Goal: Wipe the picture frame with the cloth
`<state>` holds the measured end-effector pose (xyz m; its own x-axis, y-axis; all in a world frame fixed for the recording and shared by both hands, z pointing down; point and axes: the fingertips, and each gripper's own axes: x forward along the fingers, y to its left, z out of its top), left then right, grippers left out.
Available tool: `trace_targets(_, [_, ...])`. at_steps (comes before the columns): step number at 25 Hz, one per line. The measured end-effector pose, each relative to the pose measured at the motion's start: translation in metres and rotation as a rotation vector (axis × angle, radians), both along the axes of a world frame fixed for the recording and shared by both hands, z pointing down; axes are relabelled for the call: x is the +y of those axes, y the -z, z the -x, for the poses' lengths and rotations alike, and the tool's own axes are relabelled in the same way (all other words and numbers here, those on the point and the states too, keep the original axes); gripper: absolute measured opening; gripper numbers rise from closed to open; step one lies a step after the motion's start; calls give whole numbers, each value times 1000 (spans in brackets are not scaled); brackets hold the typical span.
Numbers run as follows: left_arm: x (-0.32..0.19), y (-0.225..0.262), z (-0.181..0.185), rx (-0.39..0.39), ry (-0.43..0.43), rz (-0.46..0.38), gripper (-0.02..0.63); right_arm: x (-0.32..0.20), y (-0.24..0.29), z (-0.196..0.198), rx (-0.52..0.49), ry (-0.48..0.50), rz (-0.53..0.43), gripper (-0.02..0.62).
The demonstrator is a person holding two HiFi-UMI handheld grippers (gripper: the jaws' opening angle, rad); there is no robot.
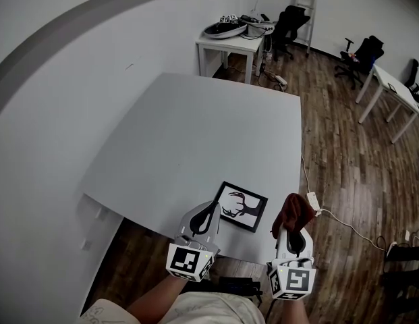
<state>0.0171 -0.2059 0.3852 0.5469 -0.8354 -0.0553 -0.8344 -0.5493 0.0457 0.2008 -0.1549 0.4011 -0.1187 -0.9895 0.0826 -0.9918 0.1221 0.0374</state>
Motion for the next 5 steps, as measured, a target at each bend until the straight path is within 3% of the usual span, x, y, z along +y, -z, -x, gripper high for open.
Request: trace_targets(5, [-1, -1, -2, 2, -5, -1, 0, -2, -3, -2, 1, -6, 12, 58])
